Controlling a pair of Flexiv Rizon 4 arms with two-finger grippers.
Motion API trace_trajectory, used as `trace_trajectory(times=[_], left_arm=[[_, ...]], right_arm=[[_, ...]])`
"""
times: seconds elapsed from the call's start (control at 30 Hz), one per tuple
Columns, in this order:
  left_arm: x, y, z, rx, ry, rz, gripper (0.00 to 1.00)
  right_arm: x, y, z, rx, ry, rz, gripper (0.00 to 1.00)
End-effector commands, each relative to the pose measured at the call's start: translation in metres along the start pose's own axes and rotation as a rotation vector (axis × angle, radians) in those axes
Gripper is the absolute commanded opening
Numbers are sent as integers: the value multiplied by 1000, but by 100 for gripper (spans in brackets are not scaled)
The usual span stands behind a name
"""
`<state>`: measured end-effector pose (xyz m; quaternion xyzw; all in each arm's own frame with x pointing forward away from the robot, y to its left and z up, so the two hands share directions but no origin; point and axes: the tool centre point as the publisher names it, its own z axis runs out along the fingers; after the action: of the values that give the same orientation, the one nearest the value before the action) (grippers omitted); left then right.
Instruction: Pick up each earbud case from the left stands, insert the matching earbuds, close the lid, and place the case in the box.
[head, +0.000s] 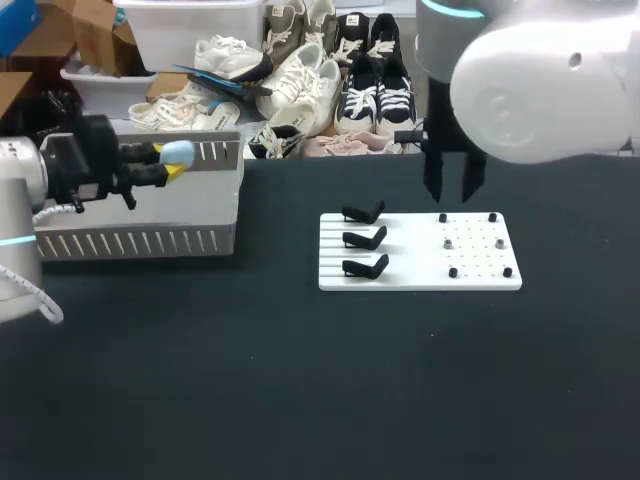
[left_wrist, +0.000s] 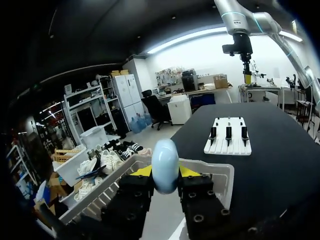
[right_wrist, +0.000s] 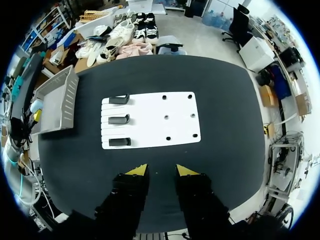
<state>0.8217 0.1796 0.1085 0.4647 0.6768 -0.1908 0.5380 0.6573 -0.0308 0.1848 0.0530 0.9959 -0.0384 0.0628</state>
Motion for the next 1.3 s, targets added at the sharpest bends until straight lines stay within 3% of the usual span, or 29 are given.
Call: trace_trajectory(times=[0.03, 0.3, 0.33, 0.37, 0.5, 0.6, 0.83, 1.0, 1.1, 1.3], left_arm=[[14, 23, 17, 82, 29, -12, 0], [25, 25, 22, 132, 52, -33, 0], [25, 24, 22, 139, 53, -36, 41], [27, 22, 22, 156, 64, -40, 100], [34, 14, 21, 187, 105, -54, 100], [34, 9, 16, 170, 91, -62, 100], [-3, -9, 1, 130, -12, -25, 100], [-27, -41, 3, 172, -30, -24, 100], [-38, -67, 7, 195, -50, -42, 100], [-52, -106, 15, 224, -54, -81, 100]], right_arm=[[1, 10, -1, 26, 9, 10, 31], [2, 21, -3, 35, 7, 11, 31], [1, 21, -3, 35, 3, 11, 31], [1, 21, -3, 36, 1, 11, 32], [-3, 18, -1, 35, -9, 16, 33], [-4, 17, -1, 19, -20, 17, 33], [-10, 8, -10, -75, -144, -31, 48], [-12, -9, -21, -147, -250, -63, 49], [-15, -19, -21, -184, -275, -61, 91], [-16, -44, -12, -264, -315, -50, 100]])
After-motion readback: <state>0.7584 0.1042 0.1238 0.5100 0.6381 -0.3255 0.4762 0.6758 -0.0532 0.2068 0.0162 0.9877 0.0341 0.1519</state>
